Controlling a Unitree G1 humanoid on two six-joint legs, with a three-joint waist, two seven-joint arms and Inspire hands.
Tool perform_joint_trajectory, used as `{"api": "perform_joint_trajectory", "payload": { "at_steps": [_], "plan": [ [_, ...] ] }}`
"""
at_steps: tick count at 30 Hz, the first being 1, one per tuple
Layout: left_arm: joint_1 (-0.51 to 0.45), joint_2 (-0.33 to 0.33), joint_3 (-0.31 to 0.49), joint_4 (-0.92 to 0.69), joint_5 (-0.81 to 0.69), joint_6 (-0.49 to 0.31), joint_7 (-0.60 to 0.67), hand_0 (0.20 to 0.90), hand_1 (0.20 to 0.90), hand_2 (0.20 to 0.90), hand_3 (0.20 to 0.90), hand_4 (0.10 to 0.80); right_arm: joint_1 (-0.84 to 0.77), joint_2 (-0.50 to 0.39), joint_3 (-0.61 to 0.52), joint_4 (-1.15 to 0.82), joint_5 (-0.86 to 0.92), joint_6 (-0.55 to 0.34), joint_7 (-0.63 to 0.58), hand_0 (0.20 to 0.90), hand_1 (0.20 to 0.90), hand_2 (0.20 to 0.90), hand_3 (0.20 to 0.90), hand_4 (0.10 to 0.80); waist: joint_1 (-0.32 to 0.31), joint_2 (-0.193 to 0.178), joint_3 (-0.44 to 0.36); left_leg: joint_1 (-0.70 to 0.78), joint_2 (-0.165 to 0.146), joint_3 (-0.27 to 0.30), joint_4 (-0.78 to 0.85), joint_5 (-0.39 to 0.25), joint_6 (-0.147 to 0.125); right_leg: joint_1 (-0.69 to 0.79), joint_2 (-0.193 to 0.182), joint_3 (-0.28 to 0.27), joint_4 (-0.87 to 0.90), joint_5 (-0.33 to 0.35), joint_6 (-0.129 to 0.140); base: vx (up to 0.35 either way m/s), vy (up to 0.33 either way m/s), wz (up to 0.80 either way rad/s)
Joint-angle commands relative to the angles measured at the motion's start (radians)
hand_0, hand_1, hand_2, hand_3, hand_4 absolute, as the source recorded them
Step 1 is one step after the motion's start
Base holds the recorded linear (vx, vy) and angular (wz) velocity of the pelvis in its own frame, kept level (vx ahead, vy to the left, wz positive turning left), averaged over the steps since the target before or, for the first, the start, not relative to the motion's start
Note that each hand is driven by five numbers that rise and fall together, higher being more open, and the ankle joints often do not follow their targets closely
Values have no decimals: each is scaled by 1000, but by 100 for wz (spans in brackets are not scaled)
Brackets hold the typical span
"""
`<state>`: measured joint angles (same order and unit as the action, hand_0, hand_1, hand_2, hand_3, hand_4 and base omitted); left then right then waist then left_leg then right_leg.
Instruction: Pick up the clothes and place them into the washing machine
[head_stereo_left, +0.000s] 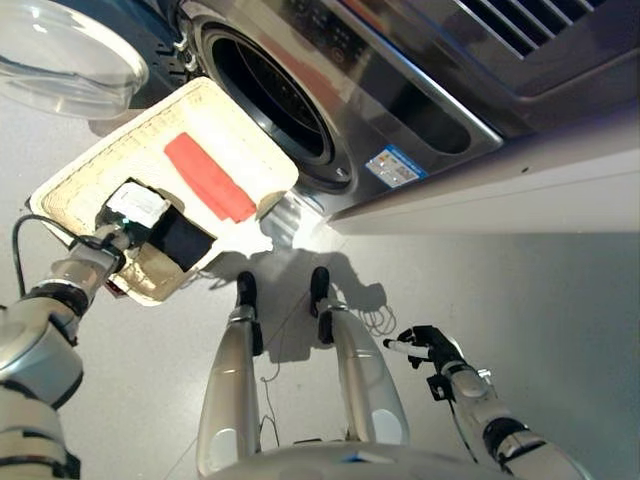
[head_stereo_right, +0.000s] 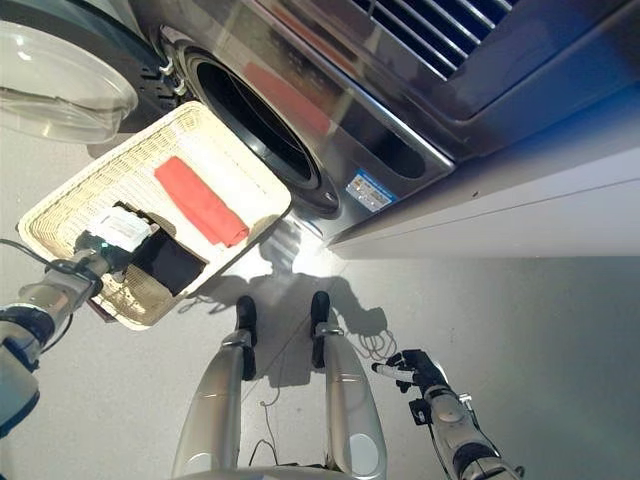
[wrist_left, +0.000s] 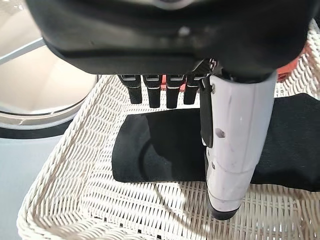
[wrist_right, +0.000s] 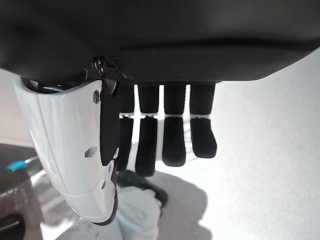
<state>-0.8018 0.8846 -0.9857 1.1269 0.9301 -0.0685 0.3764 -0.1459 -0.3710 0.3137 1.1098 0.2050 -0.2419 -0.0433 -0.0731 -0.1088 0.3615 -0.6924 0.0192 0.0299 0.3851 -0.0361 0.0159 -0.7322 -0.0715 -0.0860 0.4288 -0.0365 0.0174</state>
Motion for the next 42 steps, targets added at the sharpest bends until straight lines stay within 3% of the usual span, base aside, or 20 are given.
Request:
{"api": "perform_joint_trajectory", "payload": {
  "at_steps": [1,11,12,13,14,28,30,31,32,34,35,36,37,42],
  "plan": [
    [-63,12,53,-7,-20,56,60,900,900,900,900,800,81,-94,18,-51,29,-20,-20,900,900,900,900,800,-24,19,-23,-85,-24,-36,34,2,-34,35,12,-12,-73,42,35,-23,16,-6],
    [-95,-17,24,22,-45,55,55,900,900,900,900,800,77,-114,23,-78,38,-25,-14,900,900,900,900,800,-46,-1,-12,-138,-21,-31,69,-8,-27,-5,14,-2,-73,61,36,-11,19,-5],
    [-99,-16,21,25,-46,55,54,900,900,900,900,800,76,-118,24,-80,38,-25,-15,900,900,900,900,800,-45,0,-15,-133,-19,-37,78,-44,-30,-1,19,4,-65,34,42,-25,31,-5],
    [-102,-15,18,27,-49,54,54,900,900,900,900,800,75,-119,23,-88,40,-26,-14,900,900,900,900,800,-48,-6,-10,-152,-20,-28,75,-9,-27,-18,15,-1,-74,65,37,74,29,-9],
    [-105,-14,13,32,-51,52,53,900,900,900,900,800,77,-121,26,-98,39,-28,-14,900,900,900,900,800,-49,-6,-13,-149,-17,-34,85,-47,-29,-15,20,8,-66,38,43,-29,26,-11],
    [-99,-43,-22,132,-89,55,-24,900,900,900,900,800,52,-125,23,-99,56,-16,-9,900,900,900,900,800,-70,-30,3,-213,-10,-28,102,-52,-24,-76,22,14,-72,58,46,4,17,-3],
    [-95,-48,-24,140,-94,51,-36,724,724,724,724,675,45,-125,22,-94,58,-14,-8,900,900,900,900,800,-72,-30,4,-215,-10,-27,102,-52,-24,-76,22,16,-74,60,47,5,35,-8],
    [-88,-51,-27,146,-103,41,-51,576,576,576,576,569,38,-127,19,-93,59,-10,-5,900,900,900,900,800,-73,-29,5,-218,-11,-26,99,-52,-23,-81,24,18,-76,64,47,0,42,-8],
    [-88,-51,-27,147,-103,41,-50,502,502,502,502,516,38,-127,19,-93,59,-10,-5,900,900,900,900,800,-73,-29,4,-218,-11,-26,99,-52,-23,-81,24,18,-76,64,47,6,41,-6],
    [-64,-60,-39,157,-115,28,-85,488,488,488,488,506,20,-134,19,-86,57,-4,-3,900,900,900,900,800,-75,-28,3,-218,-12,-25,91,-50,-22,-80,25,22,-90,69,46,14,34,-8],
    [-57,-63,-39,161,-121,26,-98,417,417,417,417,455,17,-138,18,-89,56,0,1,900,900,900,900,800,-76,-28,2,-217,-12,-25,87,-49,-22,-79,26,23,-93,71,46,13,37,-9],
    [-49,-66,-34,163,-135,21,-112,269,269,269,269,349,12,-141,14,-91,56,2,3,900,900,900,900,800,-76,-27,1,-215,-13,-25,83,-47,-22,-79,26,24,-96,72,46,5,34,-9],
    [-42,-69,-31,167,-144,20,-123,200,200,200,200,300,7,-145,13,-91,56,5,4,900,900,900,900,800,-77,-26,1,-214,-14,-25,82,-47,-22,-80,27,25,-96,74,47,2,36,-8],
    [-10,-83,-20,186,-176,13,-177,200,200,200,200,300,-18,-157,5,-79,51,16,10,900,900,900,900,800,-77,-20,-2,-211,-17,-23,69,-43,-23,-78,28,29,-109,80,46,-5,32,-12]
  ]
}}
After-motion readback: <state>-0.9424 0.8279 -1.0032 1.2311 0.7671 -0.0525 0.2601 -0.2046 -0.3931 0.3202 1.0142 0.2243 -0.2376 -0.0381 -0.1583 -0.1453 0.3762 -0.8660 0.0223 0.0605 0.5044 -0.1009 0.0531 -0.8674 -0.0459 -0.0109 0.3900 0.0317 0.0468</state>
